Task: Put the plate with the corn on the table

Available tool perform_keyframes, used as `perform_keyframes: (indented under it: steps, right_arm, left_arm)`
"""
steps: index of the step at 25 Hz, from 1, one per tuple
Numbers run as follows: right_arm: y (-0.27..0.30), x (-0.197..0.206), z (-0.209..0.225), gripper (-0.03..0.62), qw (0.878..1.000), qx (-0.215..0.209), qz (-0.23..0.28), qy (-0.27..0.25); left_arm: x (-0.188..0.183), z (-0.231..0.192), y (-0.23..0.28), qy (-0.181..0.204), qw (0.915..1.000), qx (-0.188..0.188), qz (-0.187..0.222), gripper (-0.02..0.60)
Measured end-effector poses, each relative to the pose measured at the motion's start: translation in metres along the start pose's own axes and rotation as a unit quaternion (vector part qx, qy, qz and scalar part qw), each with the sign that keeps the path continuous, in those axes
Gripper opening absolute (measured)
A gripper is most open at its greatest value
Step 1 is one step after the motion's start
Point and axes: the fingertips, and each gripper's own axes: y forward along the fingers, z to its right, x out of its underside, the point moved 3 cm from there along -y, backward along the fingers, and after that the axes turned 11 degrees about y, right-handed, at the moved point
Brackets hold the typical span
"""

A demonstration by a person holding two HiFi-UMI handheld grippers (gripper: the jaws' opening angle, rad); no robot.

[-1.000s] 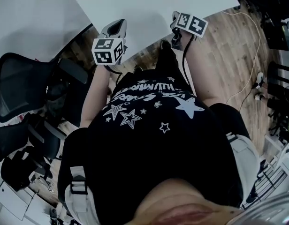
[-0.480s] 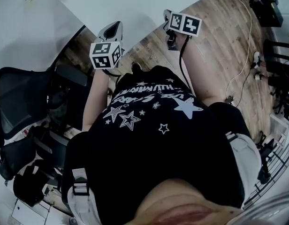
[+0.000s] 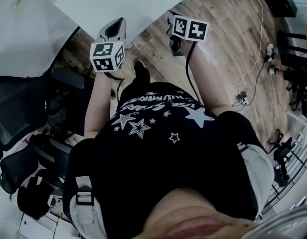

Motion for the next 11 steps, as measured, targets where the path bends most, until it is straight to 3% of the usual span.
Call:
perform_keyframes:
  steps: [11]
  right_arm:
    - [-0.097, 0.067, 0.007, 0.006, 0.999, -0.025, 0.007, -0.037]
  left_arm:
    - [0.021, 0.092, -0.072, -0.012, 0.9998, -0.014, -0.009, 0.006]
